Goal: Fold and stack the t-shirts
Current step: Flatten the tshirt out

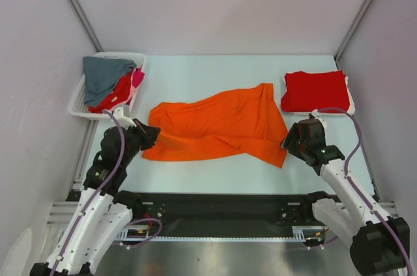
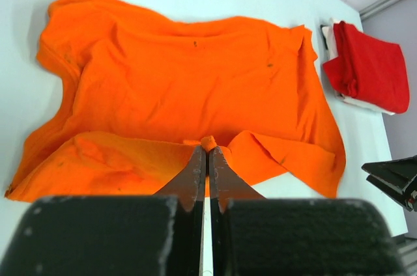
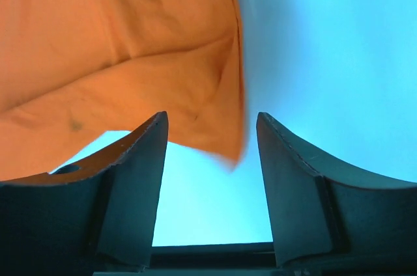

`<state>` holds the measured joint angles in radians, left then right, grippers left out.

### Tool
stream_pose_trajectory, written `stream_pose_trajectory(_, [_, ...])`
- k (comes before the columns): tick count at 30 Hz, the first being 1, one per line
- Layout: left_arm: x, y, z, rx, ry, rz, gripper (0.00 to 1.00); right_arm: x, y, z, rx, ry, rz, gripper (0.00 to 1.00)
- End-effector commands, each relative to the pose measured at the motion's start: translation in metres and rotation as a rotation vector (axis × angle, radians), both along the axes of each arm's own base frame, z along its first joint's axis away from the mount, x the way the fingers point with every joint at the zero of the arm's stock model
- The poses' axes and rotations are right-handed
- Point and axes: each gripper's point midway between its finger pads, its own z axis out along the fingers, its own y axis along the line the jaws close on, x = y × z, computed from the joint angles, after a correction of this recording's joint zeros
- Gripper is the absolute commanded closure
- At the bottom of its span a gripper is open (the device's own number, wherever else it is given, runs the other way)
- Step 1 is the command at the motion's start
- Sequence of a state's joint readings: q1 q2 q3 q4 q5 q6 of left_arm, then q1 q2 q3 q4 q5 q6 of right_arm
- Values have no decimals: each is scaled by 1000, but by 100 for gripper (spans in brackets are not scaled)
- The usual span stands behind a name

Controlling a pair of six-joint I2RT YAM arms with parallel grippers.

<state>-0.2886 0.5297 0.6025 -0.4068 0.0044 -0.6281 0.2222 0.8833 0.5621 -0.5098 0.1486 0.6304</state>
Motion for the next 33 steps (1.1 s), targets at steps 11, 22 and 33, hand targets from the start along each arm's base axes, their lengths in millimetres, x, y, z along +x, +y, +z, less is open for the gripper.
stream_pose_trajectory(11, [-3,-3,-15,-3,22,-18,99,-18,26,-22,79,107,48,48])
stream_pose_trajectory(22, [1,-5,-15,-4,16,-24,99,-50,28,-51,4,260,-48,52])
stream_pose_trajectory(33, [6,-7,-16,1,13,-27,99,-41,27,-84,-34,296,-80,53])
